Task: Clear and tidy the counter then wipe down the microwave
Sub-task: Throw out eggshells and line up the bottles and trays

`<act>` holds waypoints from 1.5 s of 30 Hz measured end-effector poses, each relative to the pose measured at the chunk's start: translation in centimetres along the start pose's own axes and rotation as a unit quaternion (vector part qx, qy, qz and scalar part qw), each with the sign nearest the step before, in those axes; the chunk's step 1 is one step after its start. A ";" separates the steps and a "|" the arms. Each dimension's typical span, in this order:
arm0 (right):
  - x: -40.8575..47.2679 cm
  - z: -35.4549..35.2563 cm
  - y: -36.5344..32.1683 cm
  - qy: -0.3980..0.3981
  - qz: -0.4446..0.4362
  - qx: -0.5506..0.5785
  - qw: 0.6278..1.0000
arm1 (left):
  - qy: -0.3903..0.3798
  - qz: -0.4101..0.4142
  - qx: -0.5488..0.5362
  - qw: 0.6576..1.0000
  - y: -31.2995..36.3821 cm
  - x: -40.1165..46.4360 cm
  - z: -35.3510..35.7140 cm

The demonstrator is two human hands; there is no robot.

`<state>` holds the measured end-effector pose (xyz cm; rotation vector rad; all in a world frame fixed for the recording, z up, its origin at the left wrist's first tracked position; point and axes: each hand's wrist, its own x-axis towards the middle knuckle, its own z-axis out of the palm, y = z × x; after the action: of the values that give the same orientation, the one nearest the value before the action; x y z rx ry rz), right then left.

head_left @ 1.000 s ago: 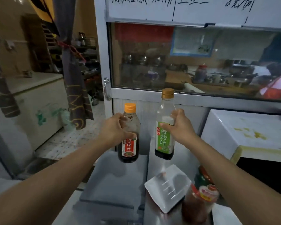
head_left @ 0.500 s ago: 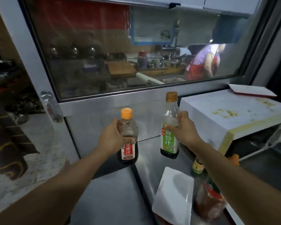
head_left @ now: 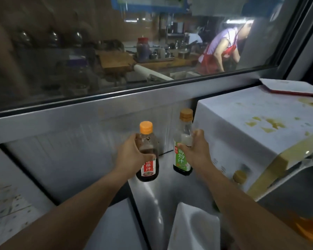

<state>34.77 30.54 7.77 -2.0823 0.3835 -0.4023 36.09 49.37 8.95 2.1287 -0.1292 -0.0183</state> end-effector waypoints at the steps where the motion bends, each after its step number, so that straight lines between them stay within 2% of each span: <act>1: 0.8 0.6 0.6 0.002 0.006 0.005 1.000 | 0.001 0.000 0.000 1.000 -0.4 0.8 0.5; 10: 6.4 4.4 5.4 0.007 0.032 0.031 0.999 | -0.006 0.016 0.023 1.000 -3.8 6.3 4.2; 16: 8.4 5.4 8.0 -0.013 0.009 0.028 0.999 | -0.005 0.018 0.032 0.999 -5.3 7.7 5.0; 24: 7.9 5.3 8.7 0.005 -0.015 0.079 0.997 | -0.016 0.036 0.037 0.999 -6.1 8.3 4.9; 27: 7.2 5.4 9.2 0.019 0.033 0.090 0.995 | -0.018 0.036 0.037 0.999 -6.2 8.4 4.8; 32: 4.8 7.6 11.1 0.079 0.166 0.005 0.983 | -0.021 0.043 0.034 0.998 -6.3 8.6 4.8; 35: 3.9 9.5 11.5 0.077 0.214 -0.058 0.972 | -0.016 0.052 0.033 0.998 -6.7 8.8 5.0; 39: 4.8 11.9 12.1 0.101 0.221 -0.072 0.967 | -0.017 0.063 0.023 0.998 -7.3 9.0 5.3; 45: 5.5 12.9 13.1 0.167 0.183 -0.131 0.960 | -0.018 0.075 0.015 0.997 -8.0 9.4 5.8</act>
<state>43.74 31.39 -9.17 -2.1343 1.0564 -0.5006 45.70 47.71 -0.54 2.1432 -0.3120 0.0346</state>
